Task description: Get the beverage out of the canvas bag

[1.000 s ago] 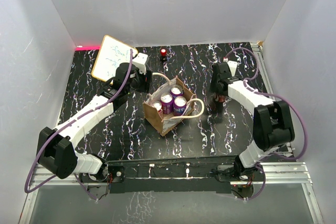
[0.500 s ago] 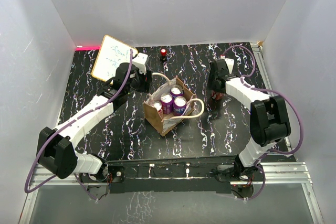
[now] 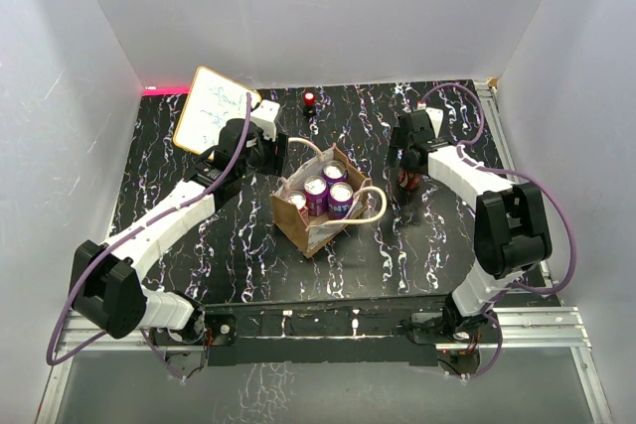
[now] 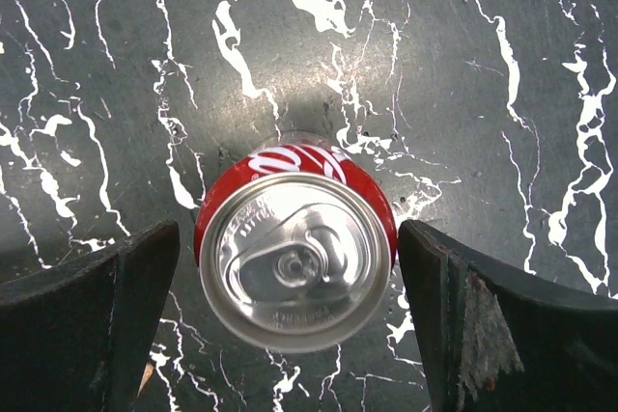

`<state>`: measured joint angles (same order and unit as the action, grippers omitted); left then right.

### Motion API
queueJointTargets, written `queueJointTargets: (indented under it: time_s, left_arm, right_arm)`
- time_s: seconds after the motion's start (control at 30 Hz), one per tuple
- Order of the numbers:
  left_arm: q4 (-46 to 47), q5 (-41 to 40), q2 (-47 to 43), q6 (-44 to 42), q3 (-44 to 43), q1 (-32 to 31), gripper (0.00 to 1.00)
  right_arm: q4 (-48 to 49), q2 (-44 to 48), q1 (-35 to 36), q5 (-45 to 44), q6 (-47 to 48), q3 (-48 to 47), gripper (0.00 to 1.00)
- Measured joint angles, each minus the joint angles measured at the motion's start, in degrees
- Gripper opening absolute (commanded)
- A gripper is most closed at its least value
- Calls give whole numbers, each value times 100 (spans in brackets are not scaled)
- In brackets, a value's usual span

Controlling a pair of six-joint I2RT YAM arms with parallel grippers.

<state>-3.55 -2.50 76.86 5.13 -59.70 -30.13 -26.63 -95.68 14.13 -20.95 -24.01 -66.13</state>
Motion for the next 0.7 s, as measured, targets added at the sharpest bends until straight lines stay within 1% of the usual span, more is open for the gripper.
queueJointTargets:
  time_s: [0.1,0.2,0.4,0.5,0.63,0.7]
  left_arm:
    - [0,4,0,0,0,0,53]
    - [0,13,0,2,0,2,53]
    - [-17,42,7,7,-33,0,53]
    - [-20,79,22,33,-57,0,53]
    - [-33,127,50,50,-74,0,53]
    - [-37,140,50,50,-74,0,53]
  right_arm:
    - [-81,190,0,37,2,0,100]
    - [-166,636,0,138,-4,90,100]
    - [-221,2109,0,516,-59,1126,99]
    - [-393,2612,0,772,-68,1499,99]
    - [-654,3069,0,1202,26,1547,99]
    - [-730,3307,0,1589,146,1453,99]
